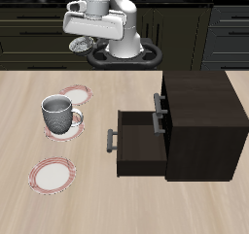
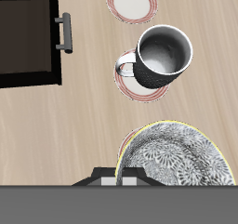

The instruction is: Place the bowl on the nearest plate relative to the robot

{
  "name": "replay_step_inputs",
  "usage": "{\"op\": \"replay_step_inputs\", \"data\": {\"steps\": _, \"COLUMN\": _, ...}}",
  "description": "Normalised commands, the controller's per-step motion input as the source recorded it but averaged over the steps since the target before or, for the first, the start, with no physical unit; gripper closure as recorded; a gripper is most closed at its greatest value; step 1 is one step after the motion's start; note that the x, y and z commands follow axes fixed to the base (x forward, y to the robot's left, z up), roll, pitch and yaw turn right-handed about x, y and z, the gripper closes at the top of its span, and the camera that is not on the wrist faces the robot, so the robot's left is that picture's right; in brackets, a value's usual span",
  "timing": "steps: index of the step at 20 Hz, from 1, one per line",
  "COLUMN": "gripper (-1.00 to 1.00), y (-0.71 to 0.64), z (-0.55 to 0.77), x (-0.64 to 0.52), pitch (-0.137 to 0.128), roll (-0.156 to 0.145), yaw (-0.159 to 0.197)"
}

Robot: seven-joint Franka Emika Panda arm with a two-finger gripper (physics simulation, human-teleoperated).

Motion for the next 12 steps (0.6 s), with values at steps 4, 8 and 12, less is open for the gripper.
{"op": "replay_step_inputs", "data": {"steps": 4, "gripper": 1.0, "y": -0.32, "z": -0.24, "x": 0.04, "pitch": 0.101, "roll": -0.005, "yaw": -0.016}}
{"op": "replay_step_inputs", "data": {"steps": 8, "gripper": 1.0, "y": -0.23, "z": -0.11, "x": 0.06, "pitch": 0.072, "roll": 0.013, "yaw": -0.035}}
{"op": "replay_step_inputs", "data": {"steps": 12, "gripper": 1.0, "y": -0.15, "z": -0.05, "x": 0.05, "pitch": 0.039, "roll": 0.05, "yaw": -0.001}}
